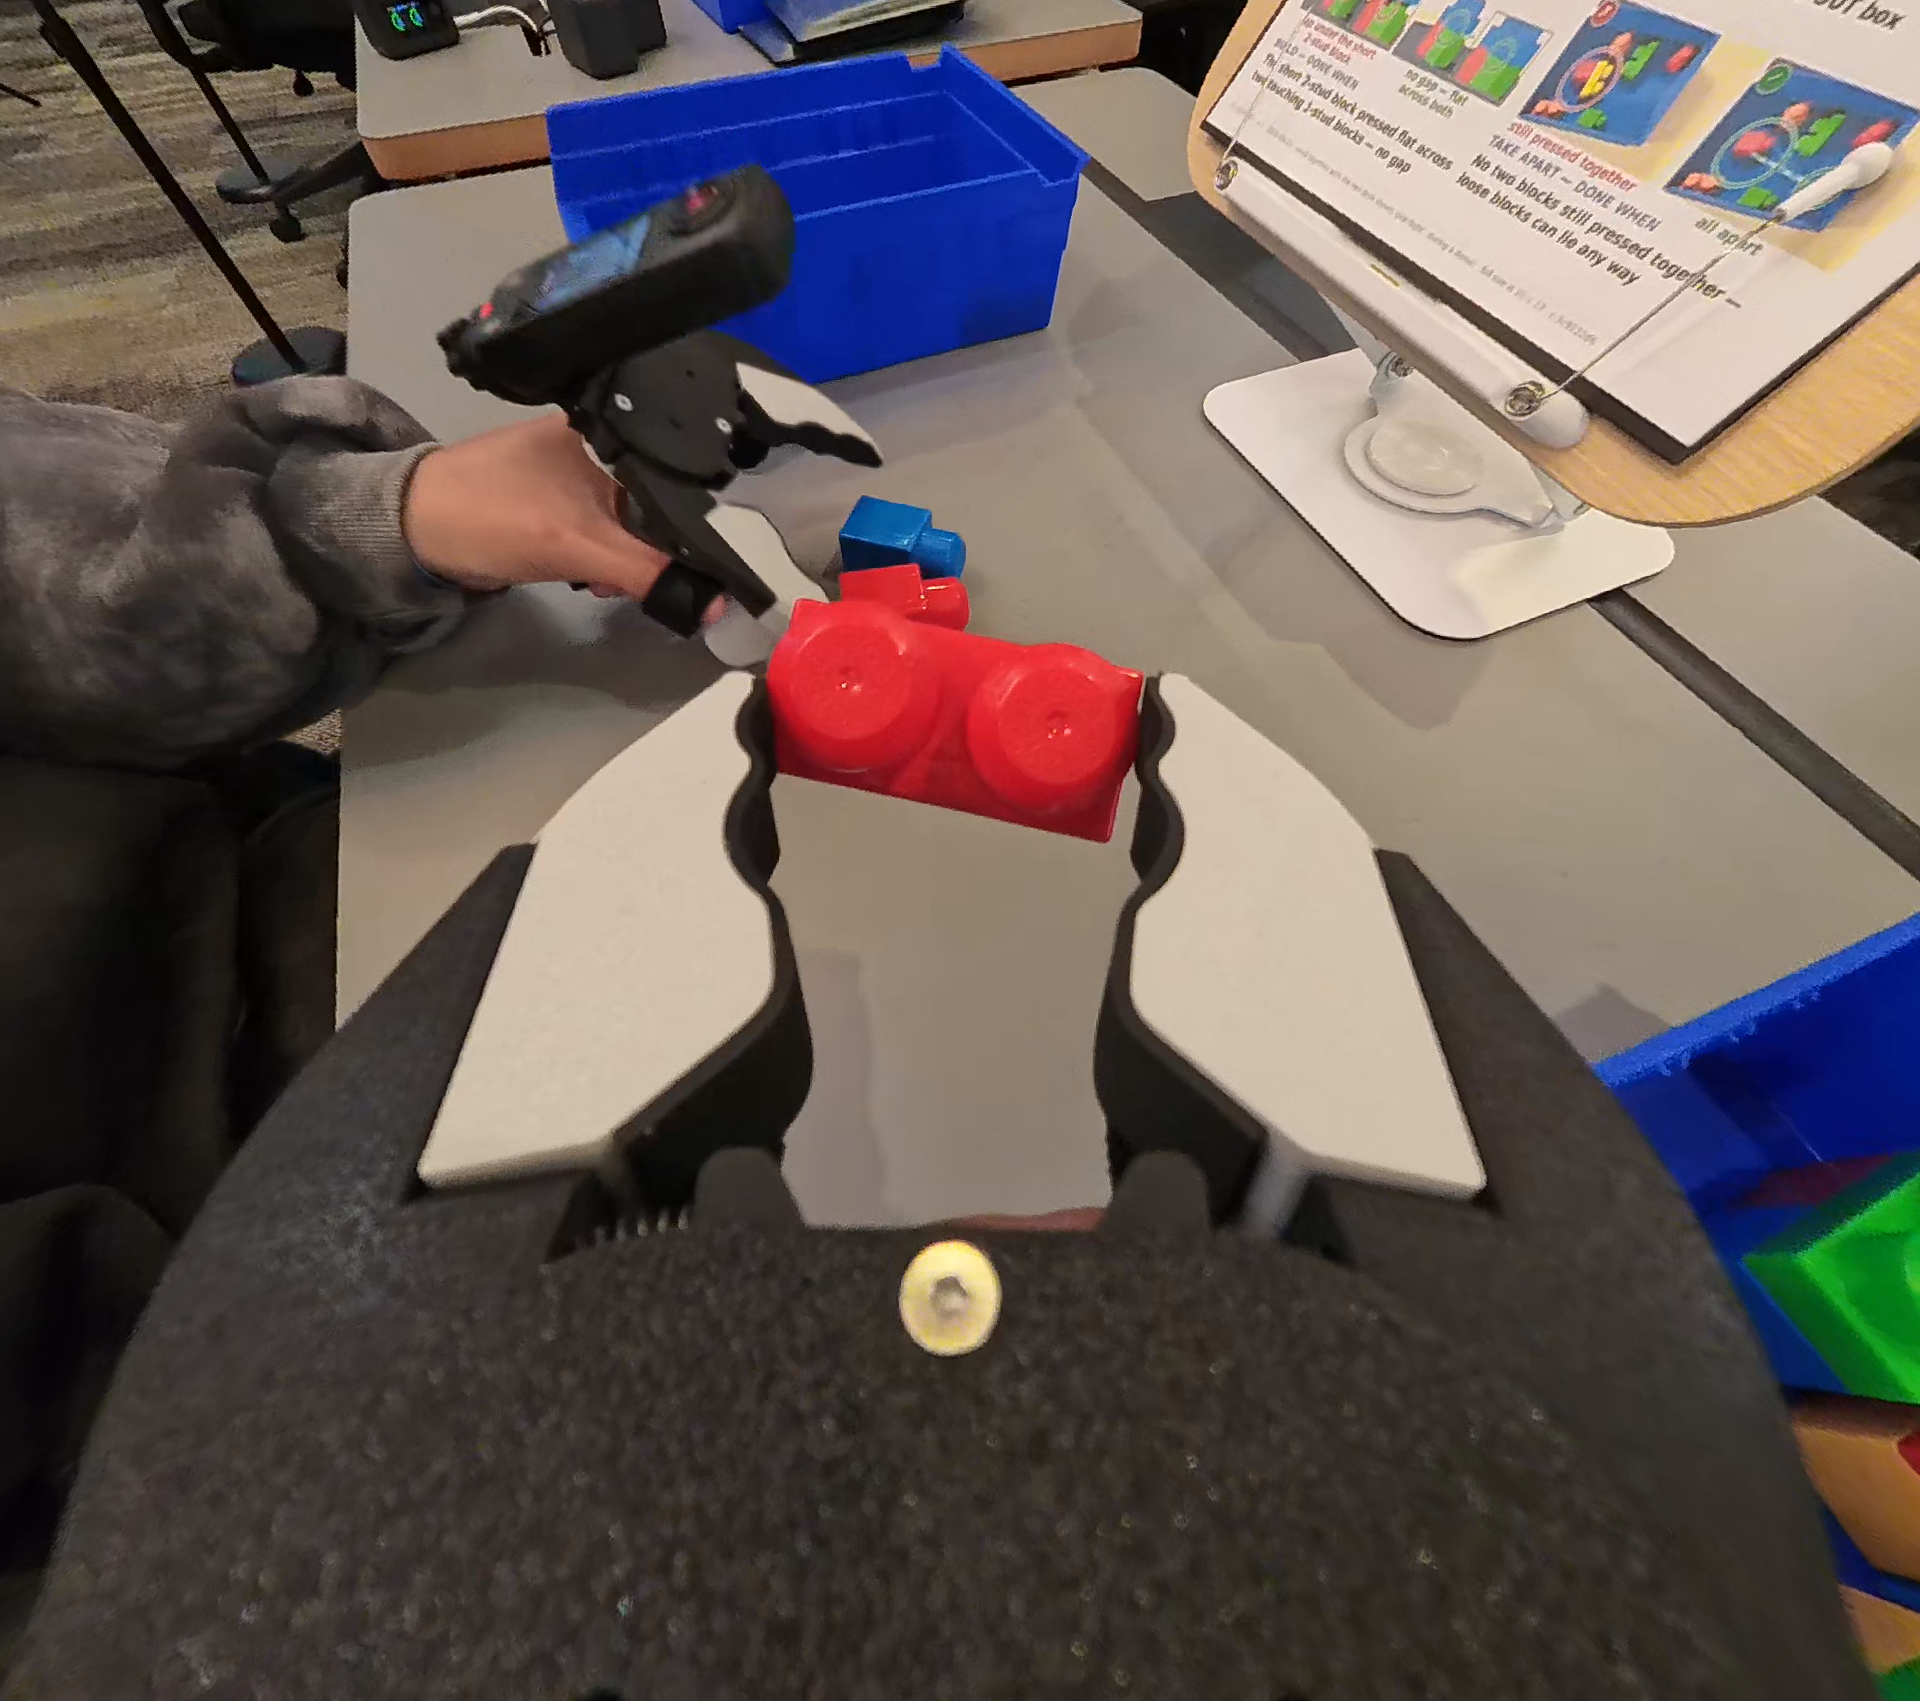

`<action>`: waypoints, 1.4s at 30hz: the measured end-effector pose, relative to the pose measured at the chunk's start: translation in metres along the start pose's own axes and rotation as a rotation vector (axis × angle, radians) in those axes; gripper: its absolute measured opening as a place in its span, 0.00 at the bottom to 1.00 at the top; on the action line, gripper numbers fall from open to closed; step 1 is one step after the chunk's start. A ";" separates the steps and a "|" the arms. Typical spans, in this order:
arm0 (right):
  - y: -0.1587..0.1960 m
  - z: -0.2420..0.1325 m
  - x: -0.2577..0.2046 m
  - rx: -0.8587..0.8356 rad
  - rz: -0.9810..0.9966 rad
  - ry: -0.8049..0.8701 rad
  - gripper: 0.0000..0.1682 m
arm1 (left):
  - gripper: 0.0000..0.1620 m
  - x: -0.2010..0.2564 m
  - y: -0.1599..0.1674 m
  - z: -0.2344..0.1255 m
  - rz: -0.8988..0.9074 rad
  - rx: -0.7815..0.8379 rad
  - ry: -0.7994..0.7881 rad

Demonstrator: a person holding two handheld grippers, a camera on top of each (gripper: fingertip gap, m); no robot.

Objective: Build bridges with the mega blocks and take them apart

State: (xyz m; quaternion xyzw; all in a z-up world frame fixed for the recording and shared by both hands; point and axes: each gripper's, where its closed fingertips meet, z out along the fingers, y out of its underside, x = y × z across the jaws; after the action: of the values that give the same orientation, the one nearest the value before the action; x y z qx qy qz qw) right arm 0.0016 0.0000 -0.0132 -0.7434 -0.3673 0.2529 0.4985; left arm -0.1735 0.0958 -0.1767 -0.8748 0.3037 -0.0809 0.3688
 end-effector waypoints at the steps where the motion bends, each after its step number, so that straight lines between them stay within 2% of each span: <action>1: 0.001 0.001 0.000 -0.004 0.001 -0.003 0.40 | 0.80 0.002 0.004 0.005 -0.002 -0.022 -0.008; 7: 0.006 0.011 -0.003 -0.023 0.002 -0.023 0.40 | 0.72 0.001 0.012 0.021 -0.091 -0.080 0.011; 18: 0.011 0.018 -0.003 -0.040 0.010 -0.034 0.40 | 0.71 0.008 0.011 0.020 -0.128 -0.101 0.029; 23: 0.012 0.017 -0.003 -0.042 0.012 -0.035 0.40 | 0.64 0.009 0.010 0.016 -0.119 -0.092 0.031; 28: 0.013 0.016 -0.003 -0.043 0.015 -0.036 0.40 | 0.62 0.000 0.007 0.016 -0.112 -0.093 -0.001; 42: 0.013 0.015 -0.004 -0.047 0.017 -0.044 0.40 | 0.60 0.011 0.003 0.019 -0.109 -0.133 0.020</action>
State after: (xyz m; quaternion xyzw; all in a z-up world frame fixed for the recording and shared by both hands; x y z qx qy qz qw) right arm -0.0078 0.0018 -0.0308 -0.7523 -0.3776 0.2646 0.4706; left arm -0.1591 0.0988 -0.1936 -0.9117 0.2641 -0.0889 0.3018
